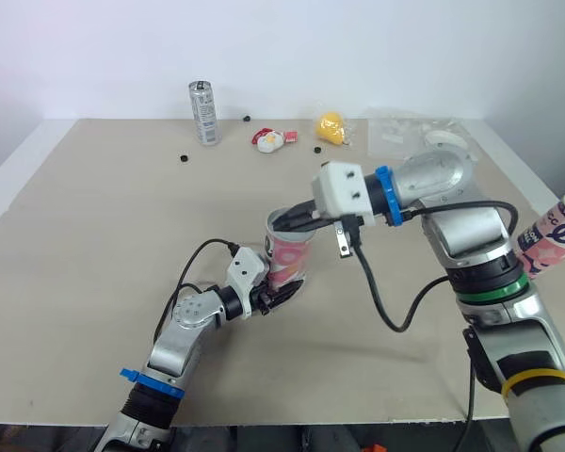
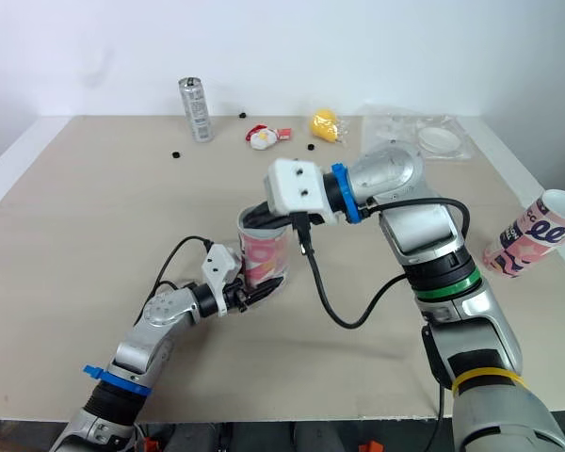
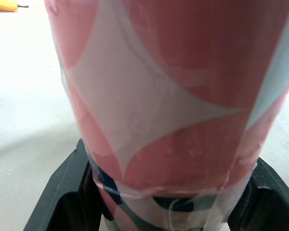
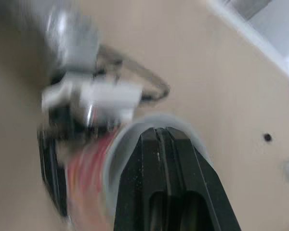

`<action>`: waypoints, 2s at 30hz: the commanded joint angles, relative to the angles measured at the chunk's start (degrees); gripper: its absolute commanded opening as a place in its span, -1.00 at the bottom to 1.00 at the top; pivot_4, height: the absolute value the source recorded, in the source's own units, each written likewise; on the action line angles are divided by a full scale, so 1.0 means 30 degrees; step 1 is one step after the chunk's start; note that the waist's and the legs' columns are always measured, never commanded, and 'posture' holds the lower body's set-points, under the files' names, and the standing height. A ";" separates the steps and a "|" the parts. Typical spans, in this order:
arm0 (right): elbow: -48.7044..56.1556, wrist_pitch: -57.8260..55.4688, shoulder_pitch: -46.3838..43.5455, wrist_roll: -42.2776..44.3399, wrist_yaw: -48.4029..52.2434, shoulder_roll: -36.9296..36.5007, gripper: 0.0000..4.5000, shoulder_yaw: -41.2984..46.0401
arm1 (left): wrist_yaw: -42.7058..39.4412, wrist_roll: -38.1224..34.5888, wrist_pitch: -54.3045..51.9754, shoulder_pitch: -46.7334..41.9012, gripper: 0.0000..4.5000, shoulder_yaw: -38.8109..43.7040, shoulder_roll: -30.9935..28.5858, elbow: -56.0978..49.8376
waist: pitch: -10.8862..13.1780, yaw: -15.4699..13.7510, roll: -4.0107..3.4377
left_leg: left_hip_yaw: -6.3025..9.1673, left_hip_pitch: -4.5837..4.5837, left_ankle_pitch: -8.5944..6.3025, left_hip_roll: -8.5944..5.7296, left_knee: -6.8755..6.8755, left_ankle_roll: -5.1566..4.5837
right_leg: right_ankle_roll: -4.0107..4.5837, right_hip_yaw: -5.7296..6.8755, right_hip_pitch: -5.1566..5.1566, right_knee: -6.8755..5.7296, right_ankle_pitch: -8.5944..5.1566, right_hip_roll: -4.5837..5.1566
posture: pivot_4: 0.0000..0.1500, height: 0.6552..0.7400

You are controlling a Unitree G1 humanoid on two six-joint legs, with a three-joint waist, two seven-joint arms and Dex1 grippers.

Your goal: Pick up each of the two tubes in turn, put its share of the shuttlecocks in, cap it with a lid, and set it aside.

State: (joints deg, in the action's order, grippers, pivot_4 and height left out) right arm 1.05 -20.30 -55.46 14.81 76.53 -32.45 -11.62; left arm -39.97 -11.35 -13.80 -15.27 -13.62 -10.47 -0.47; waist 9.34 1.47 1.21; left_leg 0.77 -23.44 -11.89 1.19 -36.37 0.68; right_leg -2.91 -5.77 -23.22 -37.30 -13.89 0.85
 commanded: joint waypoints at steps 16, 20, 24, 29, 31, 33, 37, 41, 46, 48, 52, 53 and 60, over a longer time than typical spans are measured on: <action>0.6425 -0.5458 1.0339 0.5117 -0.3016 -0.3995 0.97 0.4827 | -0.6627 -0.3525 -0.2902 0.2099 1.00 0.2413 -0.8629 -0.4565 | 0.0054 0.0400 0.0010 | 0.0136 -0.0025 -0.0091 0.0096 0.0179 0.0007 | 0.0012 0.0050 -0.0045 -0.0002 -0.0268 -0.0189 | 1.00 1.00; 0.5522 -0.2235 1.2337 0.3108 -0.4245 -0.2306 0.97 0.2997 | -0.7537 -0.4645 -0.3668 0.1172 1.00 0.2717 -0.9427 -0.5158 | 0.0129 0.0440 -0.0017 | 0.0098 -0.0004 -0.0098 0.0124 0.0166 0.0018 | 0.0010 0.0029 -0.0049 -0.0003 -0.0254 -0.0206 | 1.00 1.00; 0.2972 -0.0062 1.2437 0.1567 -0.4934 -0.0249 0.97 0.1201 | -0.7765 -0.4670 -0.4283 -0.0383 1.00 0.1763 -0.9030 -0.5528 | 0.0183 0.0428 0.0057 | 0.0105 -0.0012 -0.0089 0.0131 0.0090 0.0033 | -0.0010 0.0041 -0.0032 -0.0003 -0.0197 -0.0219 | 1.00 1.00; 0.2264 0.0424 1.1898 0.1324 -0.5033 0.0473 0.97 0.0665 | -0.7667 -0.4367 -0.4493 -0.0826 1.00 0.1139 -0.8785 -0.5631 | 0.0187 0.0405 0.0060 | 0.0094 -0.0077 -0.0098 0.0115 0.0017 0.0058 | -0.0055 0.0007 -0.0047 -0.0003 -0.0189 -0.0197 | 1.00 1.00; 0.2007 0.0542 1.1581 0.1212 -0.5232 0.0848 0.97 0.0433 | -0.7600 -0.4231 -0.4567 -0.0870 1.00 0.0893 -0.8769 -0.5667 | 0.0188 0.0417 0.0062 | 0.0105 -0.0081 -0.0102 0.0121 0.0018 0.0063 | -0.0050 0.0010 -0.0052 -0.0003 -0.0195 -0.0209 | 1.00 1.00; 0.1892 0.0512 1.1396 0.1215 -0.5357 0.1088 0.97 0.0364 | -0.7575 -0.4006 -0.4454 -0.0860 1.00 0.0693 -0.8799 -0.5596 | 0.0188 0.0409 0.0062 | 0.0126 -0.0080 -0.0104 0.0135 0.0018 0.0066 | -0.0033 0.0028 -0.0050 -0.0003 -0.0196 -0.0233 | 1.00 1.00; 0.1639 0.0459 1.1007 0.1090 -0.5492 0.1529 0.97 0.0120 | -0.7528 -0.3877 -0.4362 -0.0812 1.00 0.0627 -0.8719 -0.5475 | 0.0188 0.0403 0.0062 | 0.0142 -0.0081 -0.0104 0.0142 0.0019 0.0066 | -0.0020 0.0045 -0.0046 -0.0007 -0.0195 -0.0242 | 1.00 1.00; 0.1035 0.0631 1.0728 0.0880 -0.5516 0.1743 0.97 -0.0017 | -0.7479 -0.3765 -0.4318 -0.0851 1.00 0.0619 -0.8633 -0.5398 | 0.0188 0.0404 0.0062 | 0.0131 -0.0080 -0.0104 0.0135 0.0009 0.0066 | -0.0028 0.0034 -0.0043 -0.0007 -0.0187 -0.0234 | 1.00 1.00; 0.0590 0.0961 1.0721 0.0732 -0.5473 0.1720 0.74 -0.0099 | -0.7399 -0.3671 -0.4227 -0.0831 1.00 0.0631 -0.8553 -0.5300 | 0.0188 0.0403 0.0061 | 0.0135 -0.0080 -0.0103 0.0137 0.0006 0.0066 | -0.0024 0.0039 -0.0042 -0.0011 -0.0184 -0.0236 | 1.00 1.00; 0.0622 0.0920 1.0723 0.0805 -0.5478 0.1723 0.46 -0.0069 | -0.7355 -0.3681 -0.4218 -0.0804 1.00 0.0684 -0.8580 -0.5304 | 0.0188 0.0402 0.0062 | 0.0135 -0.0080 -0.0103 0.0137 0.0006 0.0066 | -0.0024 0.0038 -0.0042 -0.0011 -0.0184 -0.0236 | 1.00 1.00; 0.1039 0.0720 1.0913 0.1080 -0.5404 0.1518 0.46 0.0170 | -0.7211 -0.3920 -0.4397 -0.0969 1.00 0.1120 -0.8754 -0.5436 | 0.0188 0.0400 0.0062 | 0.0137 -0.0079 -0.0103 0.0137 0.0003 0.0065 | -0.0023 0.0038 -0.0040 -0.0016 -0.0183 -0.0235 | 1.00 1.00; 0.1184 0.0651 1.0999 0.1166 -0.5385 0.1437 0.46 0.0255 | -0.7174 -0.4008 -0.4457 -0.1067 1.00 0.1292 -0.8809 -0.5464 | 0.0188 0.0402 0.0062 | 0.0137 -0.0079 -0.0104 0.0137 -0.0001 0.0066 | -0.0023 0.0039 -0.0040 -0.0020 -0.0183 -0.0235 | 1.00 1.00; 0.3434 -0.0952 1.3108 0.2894 -0.7511 0.0443 0.46 0.3975 | -0.6243 -0.5208 -0.5427 -0.2779 1.00 0.3086 -0.8691 -0.5860 | 0.0189 0.0310 0.0063 | 0.0150 -0.0106 -0.0104 0.0125 -0.0035 0.0066 | -0.0041 0.0049 -0.0044 -0.0031 -0.0184 -0.0221 | 1.00 1.00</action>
State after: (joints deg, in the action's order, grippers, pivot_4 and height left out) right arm 8.29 -22.92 -16.75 21.61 56.37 -30.61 -4.24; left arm -59.84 -25.42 -30.00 -22.51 -5.87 -37.22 -16.16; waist 9.91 2.39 1.40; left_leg 1.20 -23.76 -12.20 1.55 -36.49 0.88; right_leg -3.06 -5.64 -23.33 -37.39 -14.43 0.21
